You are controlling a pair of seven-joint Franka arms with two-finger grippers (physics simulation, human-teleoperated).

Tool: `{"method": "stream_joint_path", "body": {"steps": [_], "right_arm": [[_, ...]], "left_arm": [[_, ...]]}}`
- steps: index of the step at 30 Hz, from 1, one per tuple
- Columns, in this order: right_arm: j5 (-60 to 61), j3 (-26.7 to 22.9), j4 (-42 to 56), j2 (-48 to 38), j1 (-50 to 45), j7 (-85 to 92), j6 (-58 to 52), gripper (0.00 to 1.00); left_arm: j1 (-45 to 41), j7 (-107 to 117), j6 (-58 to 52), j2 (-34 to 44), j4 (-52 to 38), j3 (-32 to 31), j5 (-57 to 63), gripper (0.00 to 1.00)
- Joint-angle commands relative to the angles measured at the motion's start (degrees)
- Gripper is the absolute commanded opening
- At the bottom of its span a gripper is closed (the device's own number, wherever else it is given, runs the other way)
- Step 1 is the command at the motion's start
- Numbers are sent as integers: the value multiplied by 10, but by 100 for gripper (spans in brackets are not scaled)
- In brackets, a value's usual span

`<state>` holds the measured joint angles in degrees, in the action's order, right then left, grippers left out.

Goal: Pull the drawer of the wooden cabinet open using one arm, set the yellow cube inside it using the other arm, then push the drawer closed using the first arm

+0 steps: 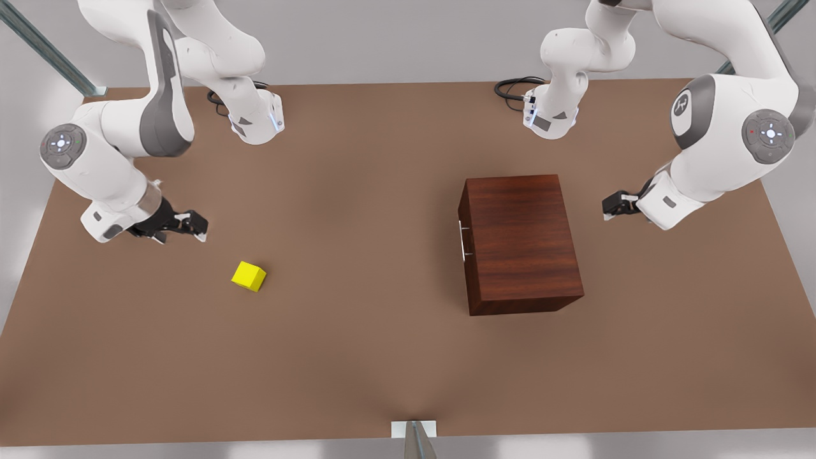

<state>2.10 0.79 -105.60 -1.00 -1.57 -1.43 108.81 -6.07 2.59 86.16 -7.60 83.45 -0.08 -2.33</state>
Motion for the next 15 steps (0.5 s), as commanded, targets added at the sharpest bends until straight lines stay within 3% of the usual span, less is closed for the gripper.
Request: {"method": "stream_joint_path", "body": {"steps": [1, 4, 6, 8, 9, 13, 15], "right_arm": [[-1, 0, 2, 0, 11, -24, 10, 100], [-2, 0, 88, 57, 10, -57, -69, 100], [-10, 4, 90, 58, 7, -106, -69, 100], [-10, 6, 104, 76, -7, -156, -65, 100], [-10, 6, 107, 79, -8, -170, -65, 100], [-10, 6, 107, 79, -15, -178, -64, 100], [-4, 6, 107, 80, -15, -201, -63, 100]], "left_arm": [[-4, 16, 9, 0, 0, -1, 0, 100], [-19, -62, 2, 1, -7, -1, 8, 100], [-50, -90, 9, 0, -14, 0, 8, 100], [-156, 62, 9, -21, -27, -2, 23, 100], [-215, 176, 9, -50, -38, -2, 92, 100], [-323, 415, 9, -135, -77, -8, 108, 100], [-320, 439, 33, -167, -72, -4, 108, 100]]}}
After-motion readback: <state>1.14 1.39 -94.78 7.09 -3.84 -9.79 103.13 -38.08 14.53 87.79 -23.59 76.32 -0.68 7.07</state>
